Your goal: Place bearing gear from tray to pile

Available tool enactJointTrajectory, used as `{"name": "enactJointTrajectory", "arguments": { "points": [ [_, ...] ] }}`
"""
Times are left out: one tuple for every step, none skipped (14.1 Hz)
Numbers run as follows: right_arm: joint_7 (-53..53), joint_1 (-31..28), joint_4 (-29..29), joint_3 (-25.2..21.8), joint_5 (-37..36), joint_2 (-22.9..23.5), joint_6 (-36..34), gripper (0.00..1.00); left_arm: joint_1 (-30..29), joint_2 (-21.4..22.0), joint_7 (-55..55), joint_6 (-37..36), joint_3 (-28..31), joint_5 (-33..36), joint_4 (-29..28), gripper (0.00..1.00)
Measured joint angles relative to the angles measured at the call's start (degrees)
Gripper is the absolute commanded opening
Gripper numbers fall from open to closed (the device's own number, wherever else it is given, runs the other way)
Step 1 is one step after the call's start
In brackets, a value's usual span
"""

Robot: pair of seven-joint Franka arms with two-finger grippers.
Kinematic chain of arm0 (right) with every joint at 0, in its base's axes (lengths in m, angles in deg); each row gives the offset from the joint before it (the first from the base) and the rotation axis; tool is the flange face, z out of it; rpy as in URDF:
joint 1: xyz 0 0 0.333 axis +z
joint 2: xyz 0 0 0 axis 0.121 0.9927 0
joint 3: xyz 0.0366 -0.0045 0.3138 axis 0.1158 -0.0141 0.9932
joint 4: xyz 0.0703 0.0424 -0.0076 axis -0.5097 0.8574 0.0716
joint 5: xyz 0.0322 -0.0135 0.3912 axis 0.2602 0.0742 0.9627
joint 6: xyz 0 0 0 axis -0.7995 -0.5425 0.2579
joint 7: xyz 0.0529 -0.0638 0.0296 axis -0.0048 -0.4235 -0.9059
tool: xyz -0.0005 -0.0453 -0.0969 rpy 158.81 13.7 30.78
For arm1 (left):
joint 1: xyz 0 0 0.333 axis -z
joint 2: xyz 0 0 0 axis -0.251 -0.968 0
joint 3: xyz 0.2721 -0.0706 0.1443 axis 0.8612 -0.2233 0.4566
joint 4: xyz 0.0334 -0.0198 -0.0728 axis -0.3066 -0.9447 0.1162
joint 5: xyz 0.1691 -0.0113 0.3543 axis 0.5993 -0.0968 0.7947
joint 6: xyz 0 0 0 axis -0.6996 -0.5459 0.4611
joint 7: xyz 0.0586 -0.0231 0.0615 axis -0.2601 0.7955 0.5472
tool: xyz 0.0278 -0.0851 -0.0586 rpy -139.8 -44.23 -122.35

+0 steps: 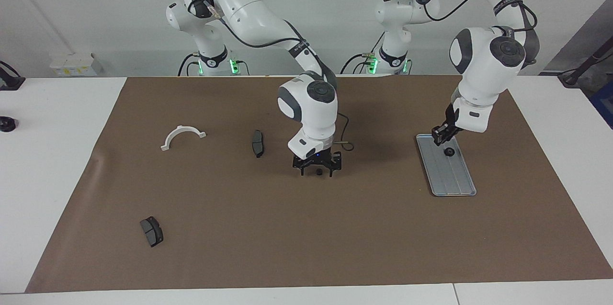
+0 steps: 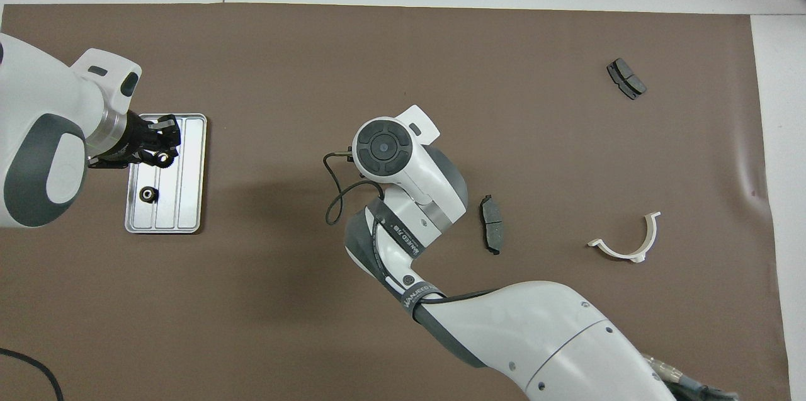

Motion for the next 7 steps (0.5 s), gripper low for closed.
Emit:
{"name": "enactJointTrajectory", "arguments": {
  "points": [
    [0.00, 0.10, 0.12, 0.00, 0.00, -0.03, 0.00, 0.44, 0.01, 0.00, 0.00, 0.01, 0.00, 0.00, -0.02, 0.00],
    [0.00, 0.20, 0.19, 0.00, 0.00, -0.08, 0.00, 0.40, 0.01, 0.00, 0.00, 0.01, 0.00, 0.00, -0.03, 0.00],
    [0.00, 0.29, 0.23, 0.00, 0.00, -0.17, 0.00, 0.36, 0.01, 0.00, 0.00, 0.01, 0.00, 0.00, -0.03, 0.00],
    [0.00, 0.34, 0.26, 0.00, 0.00, -0.29, 0.00, 0.33, 0.01, 0.00, 0.00, 0.01, 0.00, 0.00, -0.03, 0.00],
    [0.00, 0.36, 0.28, 0.00, 0.00, -0.38, 0.00, 0.26, 0.01, 0.00, 0.00, 0.01, 0.00, 0.00, -0.03, 0.00],
    [0.00, 0.36, 0.29, 0.00, 0.00, -0.42, 0.00, 0.20, 0.01, 0.00, 0.00, 0.01, 0.00, 0.00, -0.03, 0.00],
    [0.00, 0.37, 0.30, 0.00, 0.00, -0.43, 0.00, 0.17, 0.02, 0.00, 0.00, 0.02, 0.00, 0.00, -0.03, 0.00]
  ]
}}
